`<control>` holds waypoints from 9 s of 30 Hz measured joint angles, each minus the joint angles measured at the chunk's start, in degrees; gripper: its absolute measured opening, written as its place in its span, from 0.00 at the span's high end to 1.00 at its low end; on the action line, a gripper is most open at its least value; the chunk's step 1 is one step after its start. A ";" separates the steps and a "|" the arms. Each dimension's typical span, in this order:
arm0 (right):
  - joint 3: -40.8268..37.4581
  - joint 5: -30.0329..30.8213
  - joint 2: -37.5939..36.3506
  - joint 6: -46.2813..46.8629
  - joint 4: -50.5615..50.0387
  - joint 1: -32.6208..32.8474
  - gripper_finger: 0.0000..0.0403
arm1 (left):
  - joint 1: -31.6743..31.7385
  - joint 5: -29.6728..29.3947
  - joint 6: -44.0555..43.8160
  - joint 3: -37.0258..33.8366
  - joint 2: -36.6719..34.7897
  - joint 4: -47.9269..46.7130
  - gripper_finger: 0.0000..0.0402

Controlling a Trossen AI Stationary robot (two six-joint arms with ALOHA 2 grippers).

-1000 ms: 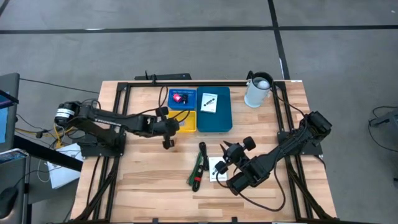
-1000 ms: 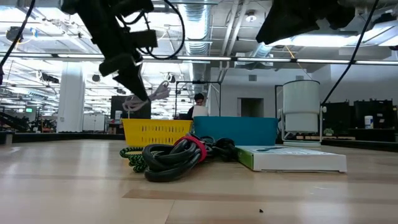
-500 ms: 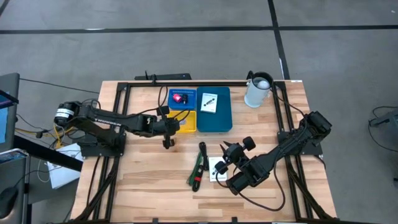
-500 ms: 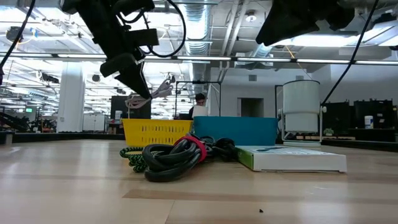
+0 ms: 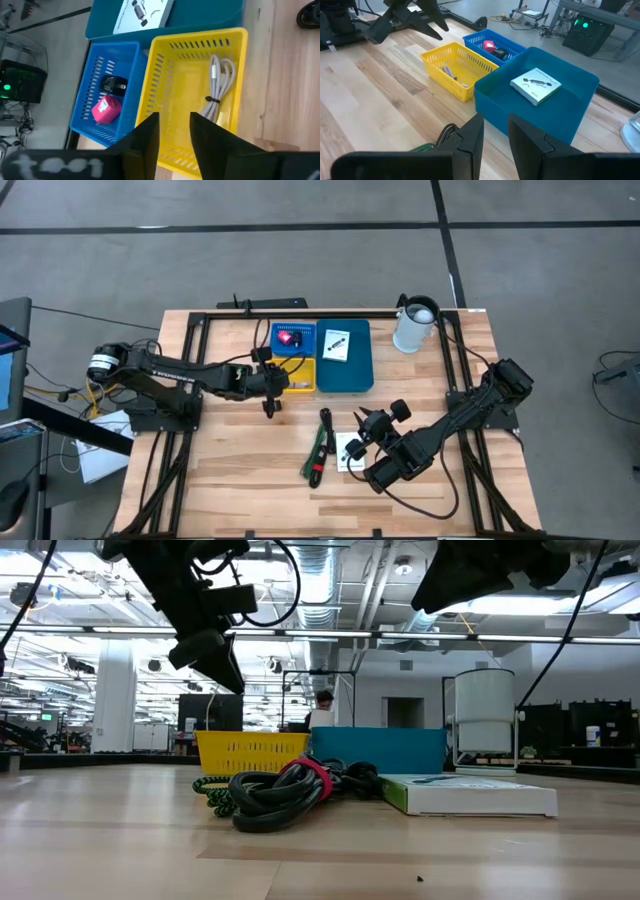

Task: Pick and place items into bin
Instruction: Put the green USB cable into the yellow basket

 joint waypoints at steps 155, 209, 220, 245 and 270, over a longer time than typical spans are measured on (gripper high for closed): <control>-0.04 -7.17 -0.02 -2.73 -0.83 0.87 0.80 | -32.04 6.48 2.25 9.44 22.75 8.96 1.00; -0.04 -7.26 -0.02 -3.19 -0.80 0.87 0.80 | -29.23 1.28 6.41 9.64 2.71 -9.11 0.70; -0.04 -7.59 -0.02 -4.26 -0.66 0.87 0.80 | -28.28 7.42 33.41 9.64 2.75 -3.02 0.58; -0.04 -20.85 -0.02 -4.01 -3.48 1.52 0.80 | -27.62 17.15 56.35 6.08 10.30 -0.33 0.62; -0.04 -20.72 -0.02 -4.52 -4.98 2.27 0.80 | -24.69 19.02 75.42 6.19 14.99 5.73 0.62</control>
